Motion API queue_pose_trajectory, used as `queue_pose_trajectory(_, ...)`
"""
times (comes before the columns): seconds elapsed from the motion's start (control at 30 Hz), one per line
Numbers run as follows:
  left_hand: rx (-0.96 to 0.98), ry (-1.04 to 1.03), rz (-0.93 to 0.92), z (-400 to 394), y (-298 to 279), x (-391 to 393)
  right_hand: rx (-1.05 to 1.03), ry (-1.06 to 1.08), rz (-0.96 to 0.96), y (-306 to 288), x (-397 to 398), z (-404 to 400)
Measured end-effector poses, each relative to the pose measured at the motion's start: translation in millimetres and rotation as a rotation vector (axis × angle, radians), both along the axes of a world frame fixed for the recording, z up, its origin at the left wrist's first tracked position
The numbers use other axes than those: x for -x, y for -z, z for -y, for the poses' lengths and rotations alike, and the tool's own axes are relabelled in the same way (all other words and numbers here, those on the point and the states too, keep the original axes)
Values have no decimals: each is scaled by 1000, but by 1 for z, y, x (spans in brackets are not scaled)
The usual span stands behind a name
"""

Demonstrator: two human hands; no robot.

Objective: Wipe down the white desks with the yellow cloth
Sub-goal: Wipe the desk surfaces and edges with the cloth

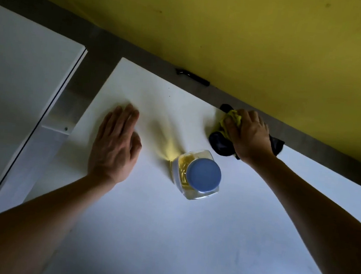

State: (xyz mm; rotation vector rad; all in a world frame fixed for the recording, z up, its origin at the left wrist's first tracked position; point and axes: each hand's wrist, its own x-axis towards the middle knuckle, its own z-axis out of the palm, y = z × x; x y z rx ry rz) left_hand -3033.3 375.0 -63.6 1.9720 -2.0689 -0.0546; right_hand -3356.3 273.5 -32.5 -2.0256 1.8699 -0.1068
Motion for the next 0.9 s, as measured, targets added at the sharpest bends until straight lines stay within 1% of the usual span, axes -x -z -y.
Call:
queue_pose_trajectory(0.1,4,3,-7,-1,1,-1,20,-23,-12,5,-44,12)
queue_pose_trajectory(0.2,5,8,-19,-1,2,-3,87,-80,2,5,-91,24)
queue_pose_trajectory(0.27,6,34,-30,0,2,-6,123,-97,13,6,-100,26)
queue_pose_trajectory(0.4,-16,62,-41,-3,0,-8,138,22,30,12,-62,7)
queue_pose_trajectory(0.57,-41,37,-37,-3,-9,0,159,208,-56,16,44,-31)
queue_pose_trajectory(0.63,-40,48,-19,-5,-10,2,165,277,-58,17,77,-44)
queue_pose_trajectory(0.7,-46,48,7,-8,-10,3,188,315,-48,19,92,-50)
queue_pose_trajectory(0.8,-46,-2,19,-22,-12,9,239,319,-61,24,93,-51)
queue_pose_trajectory(0.9,-48,-53,-15,-65,-14,30,280,309,-56,26,93,-52)
